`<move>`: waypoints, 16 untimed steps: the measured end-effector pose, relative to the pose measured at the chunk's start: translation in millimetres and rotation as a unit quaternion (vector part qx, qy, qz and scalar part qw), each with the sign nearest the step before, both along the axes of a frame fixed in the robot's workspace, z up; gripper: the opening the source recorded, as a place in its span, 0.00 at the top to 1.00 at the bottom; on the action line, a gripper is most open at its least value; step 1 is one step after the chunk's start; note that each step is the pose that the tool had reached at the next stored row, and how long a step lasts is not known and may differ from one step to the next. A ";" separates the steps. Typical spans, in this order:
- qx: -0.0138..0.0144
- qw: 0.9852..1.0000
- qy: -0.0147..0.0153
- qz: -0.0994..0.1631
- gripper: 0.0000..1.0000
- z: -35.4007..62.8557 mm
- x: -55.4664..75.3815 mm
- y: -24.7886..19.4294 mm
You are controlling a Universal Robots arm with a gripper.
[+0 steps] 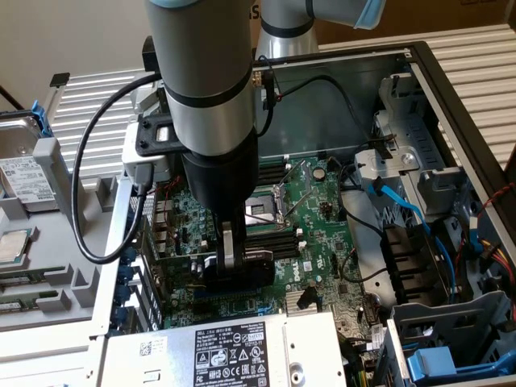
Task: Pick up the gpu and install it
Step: 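Insert the gpu into the slot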
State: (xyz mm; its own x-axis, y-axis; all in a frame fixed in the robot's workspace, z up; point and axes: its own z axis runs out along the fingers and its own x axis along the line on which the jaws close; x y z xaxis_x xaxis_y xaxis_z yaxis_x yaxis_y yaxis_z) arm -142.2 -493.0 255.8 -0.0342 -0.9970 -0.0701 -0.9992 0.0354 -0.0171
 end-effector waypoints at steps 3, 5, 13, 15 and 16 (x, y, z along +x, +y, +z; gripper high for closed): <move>0.000 1.000 0.000 0.000 0.74 -0.2 0.0 0.0; 0.000 1.000 0.000 0.000 0.74 -0.2 0.0 0.0; 0.000 1.000 0.000 0.000 0.74 -0.3 0.0 0.0; 0.000 1.000 0.000 0.000 0.74 -1.0 0.0 0.0; 0.000 1.000 0.000 0.000 0.74 -1.2 0.0 0.0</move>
State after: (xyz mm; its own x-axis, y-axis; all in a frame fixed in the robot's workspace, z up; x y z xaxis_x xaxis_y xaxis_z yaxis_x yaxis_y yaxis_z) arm -142.2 -493.0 254.6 -0.0341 -0.9970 -0.0700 -0.9992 0.0353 -0.0170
